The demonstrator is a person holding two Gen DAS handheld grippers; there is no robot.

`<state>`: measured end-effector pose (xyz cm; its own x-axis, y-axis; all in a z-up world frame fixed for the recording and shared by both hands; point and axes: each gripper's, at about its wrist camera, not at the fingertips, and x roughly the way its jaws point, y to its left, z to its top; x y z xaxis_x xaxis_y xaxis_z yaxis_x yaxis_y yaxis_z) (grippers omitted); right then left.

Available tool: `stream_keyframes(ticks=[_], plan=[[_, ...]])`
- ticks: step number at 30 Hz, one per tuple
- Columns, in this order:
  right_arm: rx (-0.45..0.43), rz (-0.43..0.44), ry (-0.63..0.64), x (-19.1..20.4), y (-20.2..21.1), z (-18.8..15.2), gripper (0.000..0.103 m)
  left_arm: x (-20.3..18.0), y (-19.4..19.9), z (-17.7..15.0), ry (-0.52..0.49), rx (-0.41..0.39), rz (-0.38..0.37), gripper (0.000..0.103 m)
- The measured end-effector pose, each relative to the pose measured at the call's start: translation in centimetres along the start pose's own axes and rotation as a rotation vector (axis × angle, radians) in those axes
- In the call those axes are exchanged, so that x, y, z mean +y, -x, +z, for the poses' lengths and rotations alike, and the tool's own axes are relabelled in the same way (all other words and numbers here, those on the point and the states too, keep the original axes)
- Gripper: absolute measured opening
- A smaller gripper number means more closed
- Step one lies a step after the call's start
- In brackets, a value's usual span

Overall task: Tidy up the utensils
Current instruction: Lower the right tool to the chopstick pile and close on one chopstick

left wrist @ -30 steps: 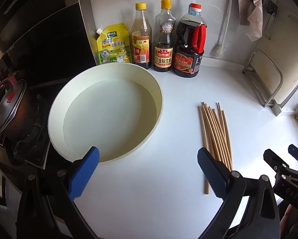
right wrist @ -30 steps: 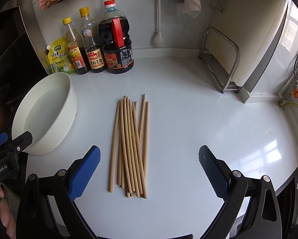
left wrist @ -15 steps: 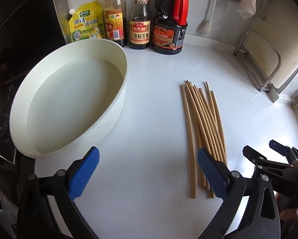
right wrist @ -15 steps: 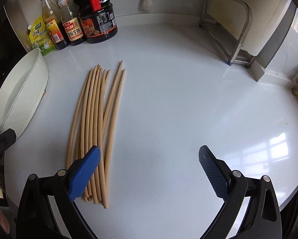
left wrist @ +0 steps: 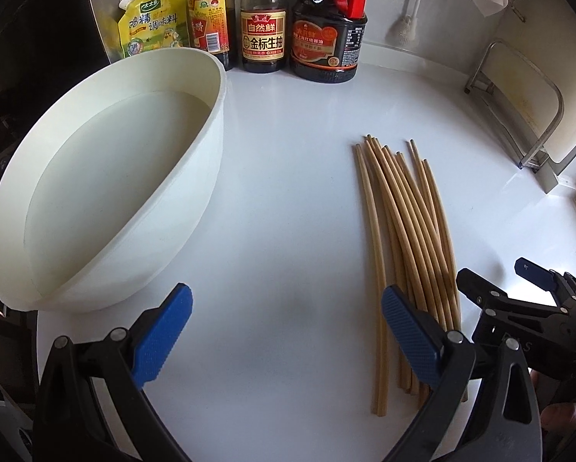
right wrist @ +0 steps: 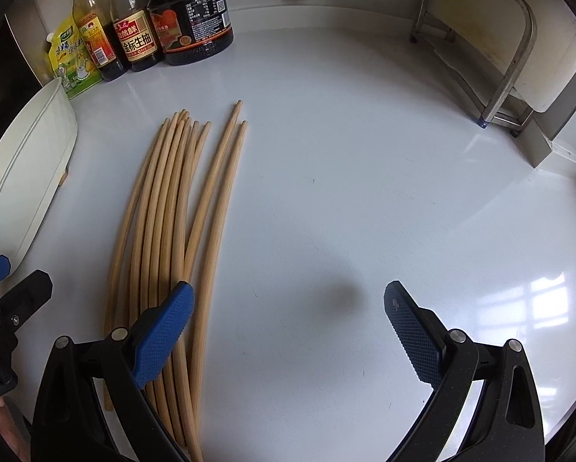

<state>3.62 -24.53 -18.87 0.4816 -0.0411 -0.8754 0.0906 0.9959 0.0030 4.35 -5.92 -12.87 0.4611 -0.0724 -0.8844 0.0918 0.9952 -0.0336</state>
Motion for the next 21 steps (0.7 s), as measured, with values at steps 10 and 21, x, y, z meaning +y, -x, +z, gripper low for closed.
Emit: stream_keyframes(ticks=[10,21], plan=[[0.015,-0.032,0.035,0.2,-0.6,-0.2,0.095,-0.3,-0.7,0.2,-0.001,0.004,-0.001,0.097],[-0.013,-0.07,0.045,-1.4,-0.2,-1.0,0.094,-1.5,-2.6,0.4,0.001,0.043,-0.006,0.097]])
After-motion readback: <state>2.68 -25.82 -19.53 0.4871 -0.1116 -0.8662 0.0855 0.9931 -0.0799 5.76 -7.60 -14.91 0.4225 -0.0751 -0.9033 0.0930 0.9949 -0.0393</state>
